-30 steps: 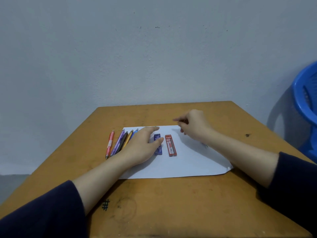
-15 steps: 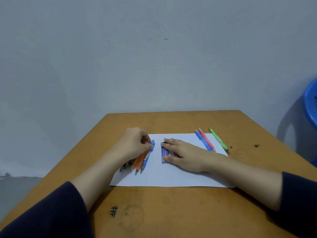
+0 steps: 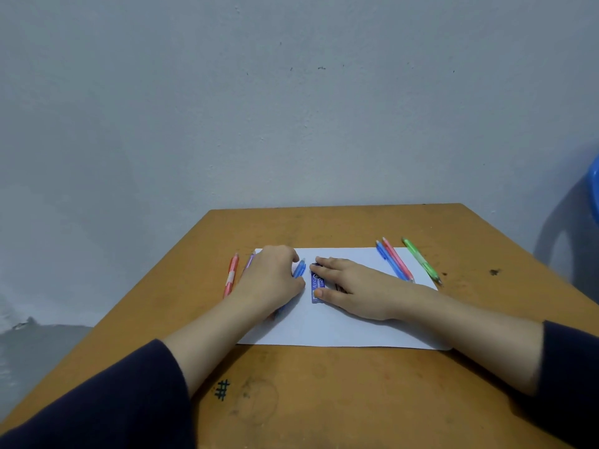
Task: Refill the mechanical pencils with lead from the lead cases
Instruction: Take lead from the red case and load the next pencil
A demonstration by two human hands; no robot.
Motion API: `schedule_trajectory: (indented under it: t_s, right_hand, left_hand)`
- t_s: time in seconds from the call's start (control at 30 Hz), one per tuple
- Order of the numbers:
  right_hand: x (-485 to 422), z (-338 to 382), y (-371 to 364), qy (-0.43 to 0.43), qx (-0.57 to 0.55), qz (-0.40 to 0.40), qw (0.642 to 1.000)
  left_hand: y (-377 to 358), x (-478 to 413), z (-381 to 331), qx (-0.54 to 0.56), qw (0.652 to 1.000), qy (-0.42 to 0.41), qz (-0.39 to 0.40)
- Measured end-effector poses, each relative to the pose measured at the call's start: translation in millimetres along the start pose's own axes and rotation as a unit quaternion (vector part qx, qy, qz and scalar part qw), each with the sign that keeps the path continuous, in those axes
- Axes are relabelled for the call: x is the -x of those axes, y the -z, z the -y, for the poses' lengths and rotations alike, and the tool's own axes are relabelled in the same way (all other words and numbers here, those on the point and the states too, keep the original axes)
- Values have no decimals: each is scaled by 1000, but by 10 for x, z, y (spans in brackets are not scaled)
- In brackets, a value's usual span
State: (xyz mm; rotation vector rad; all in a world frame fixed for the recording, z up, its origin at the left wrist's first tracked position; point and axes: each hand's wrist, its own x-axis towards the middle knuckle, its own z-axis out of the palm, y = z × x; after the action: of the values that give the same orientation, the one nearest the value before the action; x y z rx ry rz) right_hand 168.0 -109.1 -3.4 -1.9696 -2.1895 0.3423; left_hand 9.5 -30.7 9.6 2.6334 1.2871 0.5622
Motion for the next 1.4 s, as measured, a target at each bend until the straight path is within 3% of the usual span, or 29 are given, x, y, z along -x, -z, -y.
schedule_trajectory:
  t_s: [0.23, 0.37, 0.47, 0.63, 0.87, 1.13, 1.4]
  right_hand:
    - [-17, -8, -12, 8, 14, -8, 1000]
    - [-24, -14, 15, -15, -39, -116, 992]
    - [-42, -41, 81, -45, -116, -220, 968]
    - [-73, -85, 180, -56, -311, -312, 896]
    - [-43, -72, 226, -41, -315, -332, 888]
    - [-22, -94, 257, -51, -329, -353, 875]
    - [-75, -151, 230, -51, -350, -354, 866]
  left_hand:
    - [9, 18, -34, 114, 989, 30, -87]
    - [50, 39, -72, 176, 977, 27, -120]
    - [61, 58, -107, 204, 970, 14, -132]
    - [32, 82, -135, 209, 967, -45, -138]
    - [13, 61, -83, 208, 964, -69, -149]
    - [-41, 3, -20, 187, 945, -170, -206]
    - [-54, -15, 7, 187, 942, -186, -209]
